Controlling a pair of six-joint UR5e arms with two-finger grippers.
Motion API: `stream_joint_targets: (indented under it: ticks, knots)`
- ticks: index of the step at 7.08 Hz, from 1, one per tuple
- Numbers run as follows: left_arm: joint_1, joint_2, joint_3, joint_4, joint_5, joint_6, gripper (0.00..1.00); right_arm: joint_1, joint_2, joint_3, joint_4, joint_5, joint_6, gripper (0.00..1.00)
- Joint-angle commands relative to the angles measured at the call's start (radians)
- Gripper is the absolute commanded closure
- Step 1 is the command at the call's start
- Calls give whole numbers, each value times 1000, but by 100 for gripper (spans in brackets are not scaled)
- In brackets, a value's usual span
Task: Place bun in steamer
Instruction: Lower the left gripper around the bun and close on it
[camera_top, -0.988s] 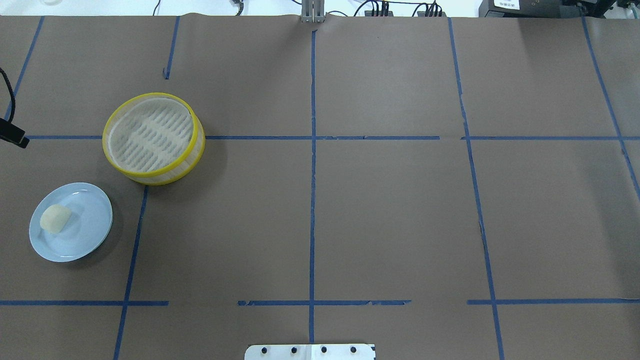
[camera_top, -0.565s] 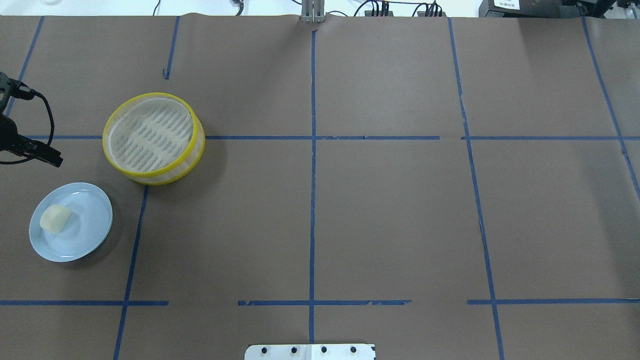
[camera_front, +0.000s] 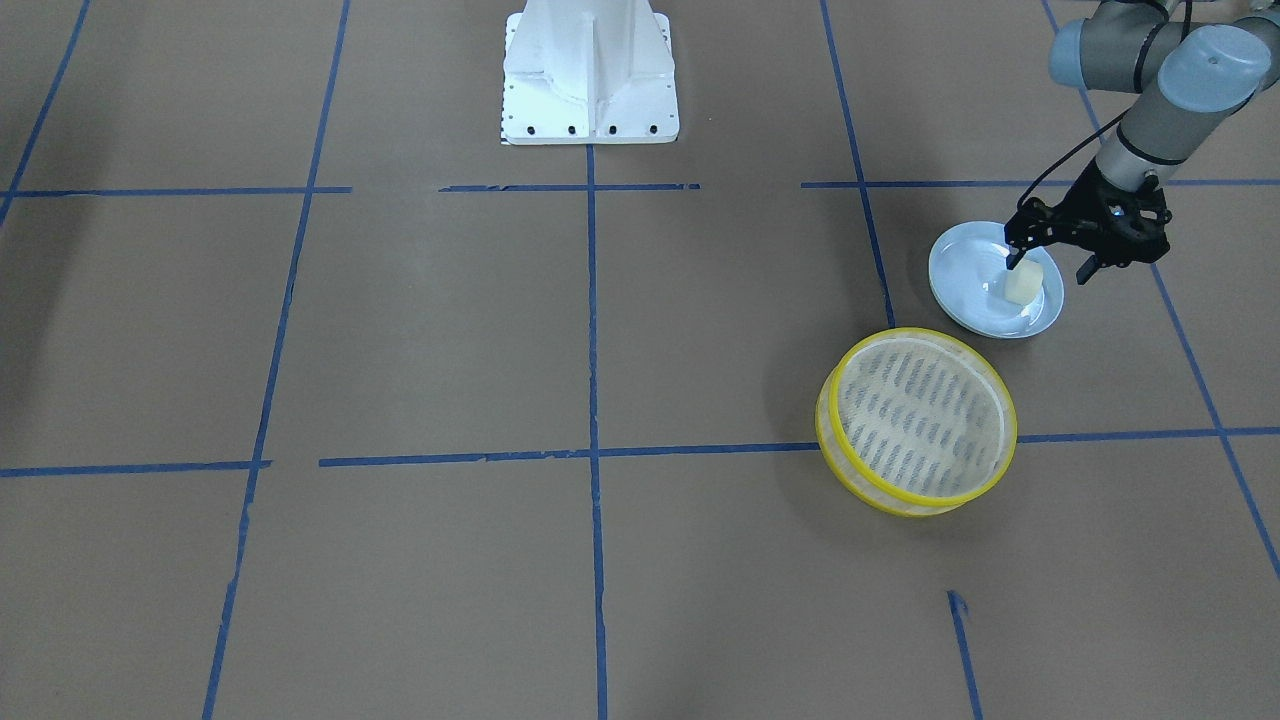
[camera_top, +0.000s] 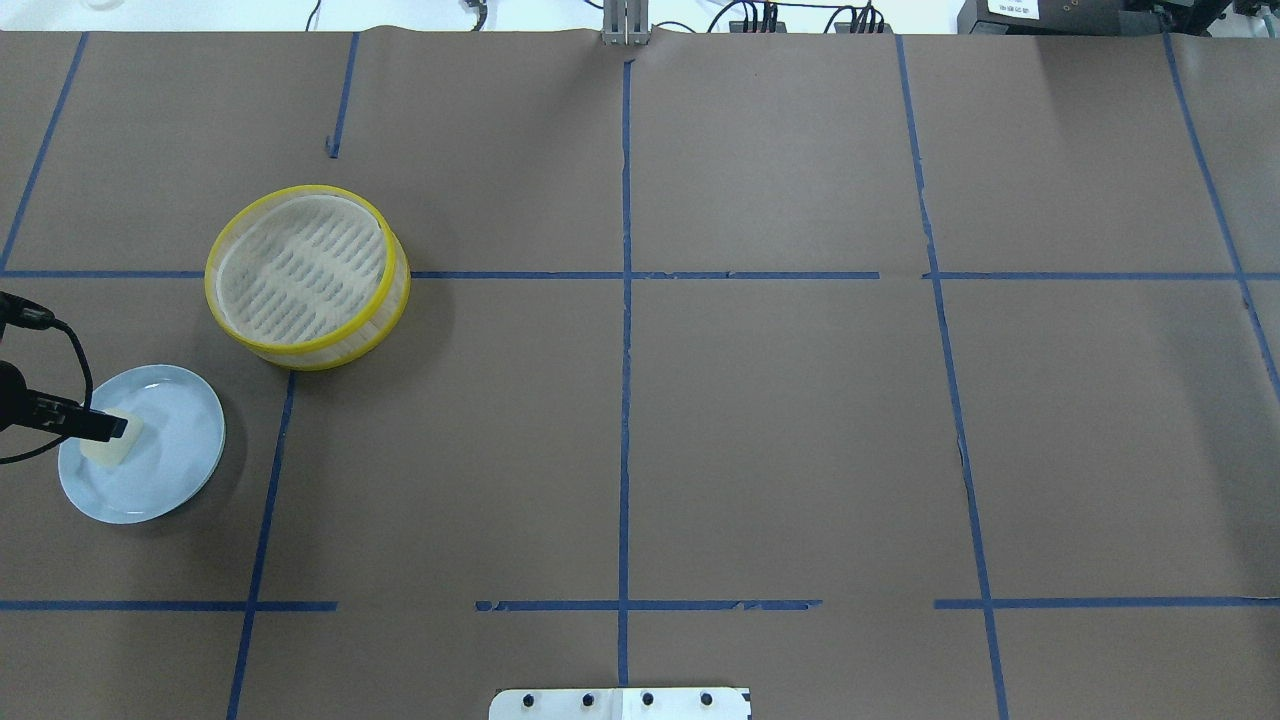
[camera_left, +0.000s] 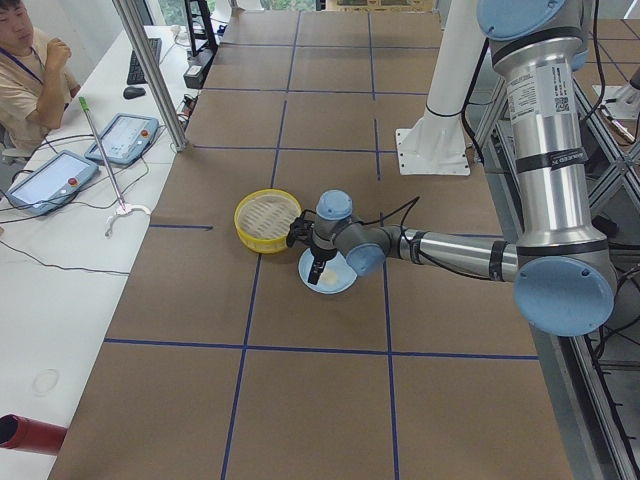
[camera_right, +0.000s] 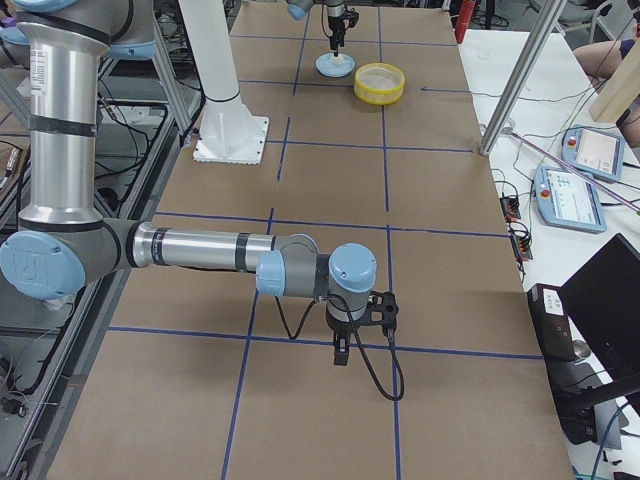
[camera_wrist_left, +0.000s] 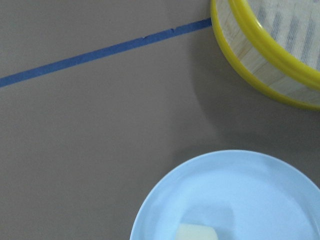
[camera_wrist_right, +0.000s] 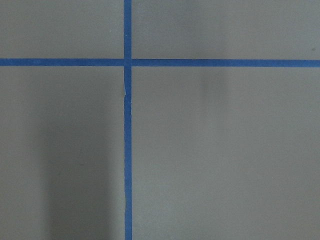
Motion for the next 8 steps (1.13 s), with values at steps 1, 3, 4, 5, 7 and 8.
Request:
stream_joint_targets:
  ticks: [1,3,4,5,7,8]
  knots:
    - [22,-12,24,-3,22,-13,2,0,0,0,0,0,0,0]
    - [23,-52,67,-3,22,-15,6,0,0,0,0,0,0,0]
    - [28,-52,71,-3,21,-12,7,0,0,0,0,0,0,0]
    - [34,-52,79,-2,12,-9,10,0,0,0,0,0,0,0]
    - [43,-51,73,0,7,-10,15,0,0,0,0,0,0,0]
    - [46,-51,76,0,7,-10,17,0,0,0,0,0,0,0]
